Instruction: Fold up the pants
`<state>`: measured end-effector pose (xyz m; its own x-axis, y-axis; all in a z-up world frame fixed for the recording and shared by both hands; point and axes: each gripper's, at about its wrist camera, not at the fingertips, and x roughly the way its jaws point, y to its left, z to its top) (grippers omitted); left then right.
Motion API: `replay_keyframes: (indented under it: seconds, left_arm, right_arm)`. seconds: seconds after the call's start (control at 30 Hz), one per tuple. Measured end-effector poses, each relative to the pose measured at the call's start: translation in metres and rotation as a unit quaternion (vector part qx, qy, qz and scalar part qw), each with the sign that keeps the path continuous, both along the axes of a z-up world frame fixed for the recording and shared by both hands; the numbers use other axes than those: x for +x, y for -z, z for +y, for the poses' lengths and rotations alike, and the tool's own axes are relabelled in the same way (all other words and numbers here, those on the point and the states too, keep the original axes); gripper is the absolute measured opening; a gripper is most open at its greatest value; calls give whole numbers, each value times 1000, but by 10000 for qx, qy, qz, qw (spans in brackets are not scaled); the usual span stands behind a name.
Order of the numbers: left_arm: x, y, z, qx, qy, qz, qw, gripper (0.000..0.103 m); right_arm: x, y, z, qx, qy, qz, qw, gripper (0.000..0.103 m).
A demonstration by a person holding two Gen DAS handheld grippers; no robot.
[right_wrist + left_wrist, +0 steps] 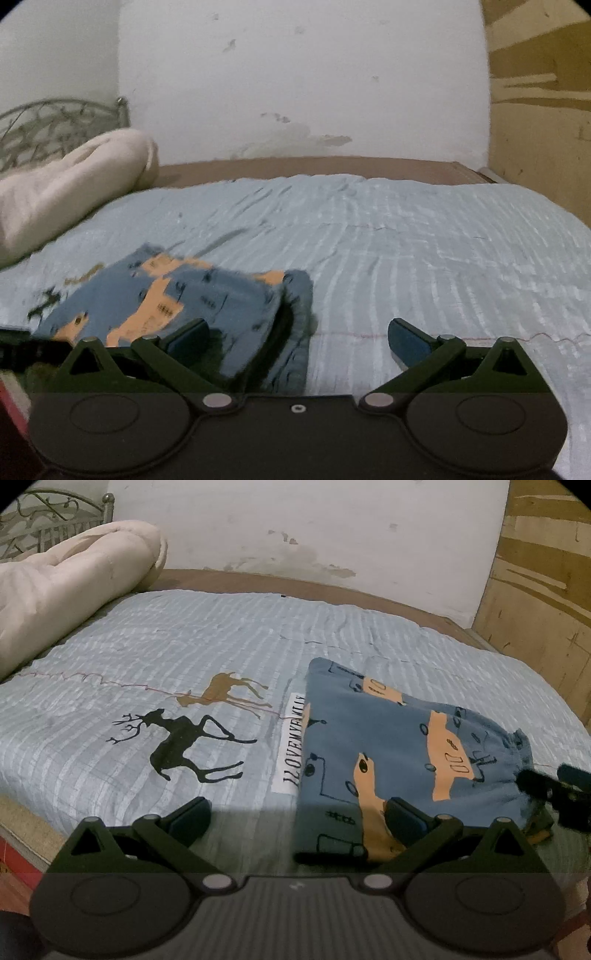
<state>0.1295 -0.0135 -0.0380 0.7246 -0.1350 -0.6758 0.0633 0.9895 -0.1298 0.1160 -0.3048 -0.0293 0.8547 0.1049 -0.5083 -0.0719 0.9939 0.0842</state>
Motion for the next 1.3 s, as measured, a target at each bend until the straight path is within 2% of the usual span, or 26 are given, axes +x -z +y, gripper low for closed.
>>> replay_keyframes:
  seconds: [0.17, 0.3, 0.5, 0.67, 0.73, 0.83, 1.1, 1.3]
  left_arm:
    - [-2, 1, 0, 21, 25, -14, 10000, 102]
    - [-2, 1, 0, 23, 31, -11, 10000, 102]
    - [-3, 1, 0, 37, 29, -12, 10000, 102]
    - [-3, 1, 0, 39, 34, -16, 10000, 102]
    - [-3, 1, 0, 41, 32, -17, 10000, 102]
    - [-3, 1, 0, 42, 27, -15, 10000, 102]
    - [-3, 1, 0, 57, 33, -22, 10000, 102]
    - [-3, 1, 0, 74, 38, -32, 10000, 102]
  right_arm:
    - [-15, 10, -2, -117, -160, 151, 9997, 102]
    - [-22, 13, -5, 120, -134, 175, 9997, 102]
    - [-12, 0, -13, 455, -149, -73, 9988, 102]
    - [11, 0, -29, 919, 305, 165, 9952, 102]
    - [14, 6, -33, 931, 517, 347, 9937, 102]
    - [9, 17, -35, 846, 532, 457, 9939, 102]
    - [-4, 11, -39, 1025, 474, 139, 9935, 102]
    - [-8, 15, -36, 1124, 366, 169, 9928, 102]
